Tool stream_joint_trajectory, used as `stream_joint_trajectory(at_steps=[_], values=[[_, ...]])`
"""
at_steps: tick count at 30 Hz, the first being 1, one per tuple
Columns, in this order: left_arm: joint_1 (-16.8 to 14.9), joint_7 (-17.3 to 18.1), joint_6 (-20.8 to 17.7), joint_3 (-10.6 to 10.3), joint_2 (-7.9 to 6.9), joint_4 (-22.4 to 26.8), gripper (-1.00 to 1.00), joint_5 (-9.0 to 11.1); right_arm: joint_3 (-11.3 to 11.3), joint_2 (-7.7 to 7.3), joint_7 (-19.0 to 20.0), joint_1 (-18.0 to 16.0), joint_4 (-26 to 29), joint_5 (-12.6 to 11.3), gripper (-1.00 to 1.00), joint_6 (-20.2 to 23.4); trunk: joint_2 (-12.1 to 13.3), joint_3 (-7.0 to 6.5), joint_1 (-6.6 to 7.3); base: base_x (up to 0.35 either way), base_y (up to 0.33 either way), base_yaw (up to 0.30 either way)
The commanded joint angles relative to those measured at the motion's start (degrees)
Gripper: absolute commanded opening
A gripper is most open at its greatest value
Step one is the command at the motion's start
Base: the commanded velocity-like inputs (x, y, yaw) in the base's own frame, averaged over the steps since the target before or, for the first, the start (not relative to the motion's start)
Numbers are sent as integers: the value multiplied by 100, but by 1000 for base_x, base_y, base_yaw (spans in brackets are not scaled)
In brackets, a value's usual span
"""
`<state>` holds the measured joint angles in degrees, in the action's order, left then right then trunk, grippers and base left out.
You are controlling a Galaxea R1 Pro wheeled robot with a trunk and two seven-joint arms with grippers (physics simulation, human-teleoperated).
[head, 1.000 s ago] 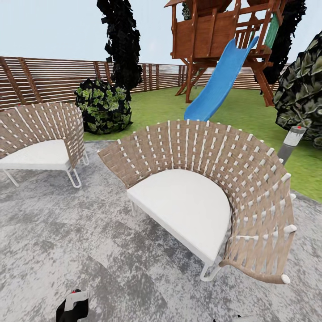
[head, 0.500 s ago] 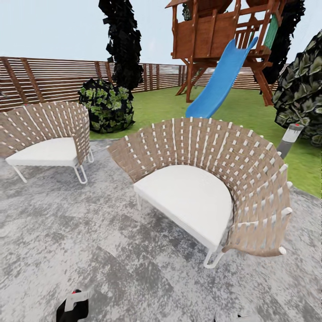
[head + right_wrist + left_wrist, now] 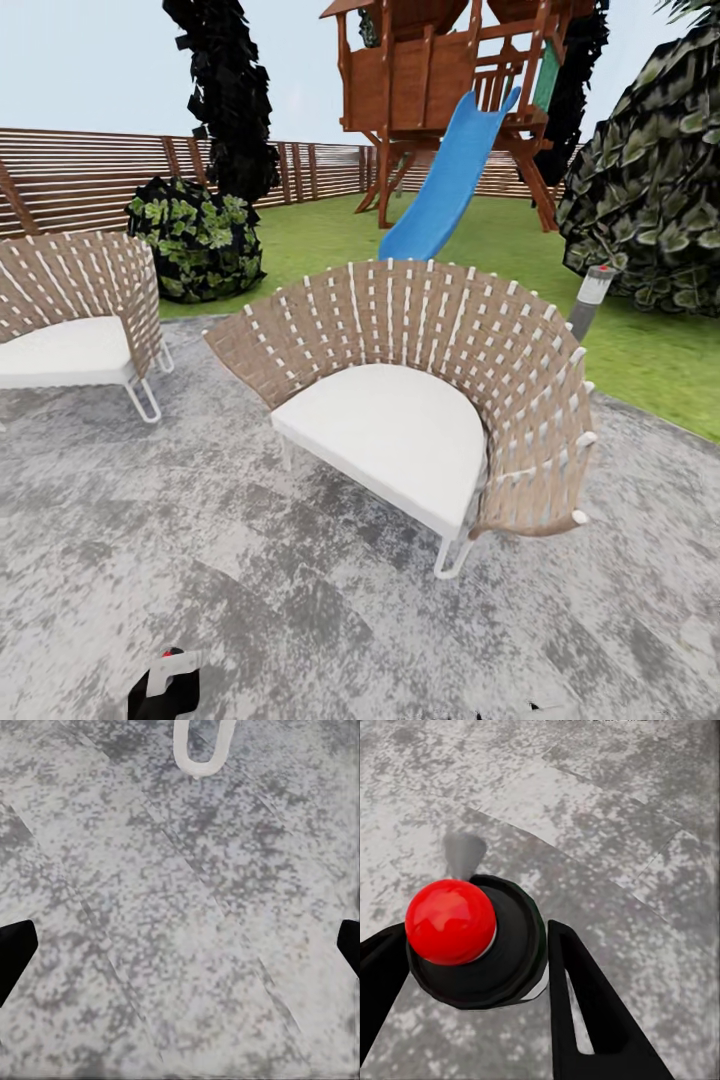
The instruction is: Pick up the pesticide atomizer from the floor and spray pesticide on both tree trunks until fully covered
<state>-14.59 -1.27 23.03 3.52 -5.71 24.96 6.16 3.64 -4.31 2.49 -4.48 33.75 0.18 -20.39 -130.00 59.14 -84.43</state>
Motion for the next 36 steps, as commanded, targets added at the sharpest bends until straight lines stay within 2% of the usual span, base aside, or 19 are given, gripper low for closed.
stream_joint_trajectory(at_steps=[1, 13, 17, 36], values=[[0, -1, 0, 0, 0, 0, -100, -1, -1, 0, -1, 0, 0, 0, 100, 0, 0, 0, 0, 0, 0, -266], [12, 3, -19, 3, -32, -11, -100, -10, -3, 0, -2, 0, -3, 0, 100, 0, 0, 0, 0, 0, 0, -266], [142, 3, -12, 12, -53, -6, -100, 2, 3, 0, -3, 0, -5, 0, 100, 0, 0, 0, 0, 0, 0, -266], [219, 4, -6, 0, -36, -8, -100, -1, 5, 9, -1, 0, -1, 0, 100, 0, 0, 0, 0, 0, 0, -266]])
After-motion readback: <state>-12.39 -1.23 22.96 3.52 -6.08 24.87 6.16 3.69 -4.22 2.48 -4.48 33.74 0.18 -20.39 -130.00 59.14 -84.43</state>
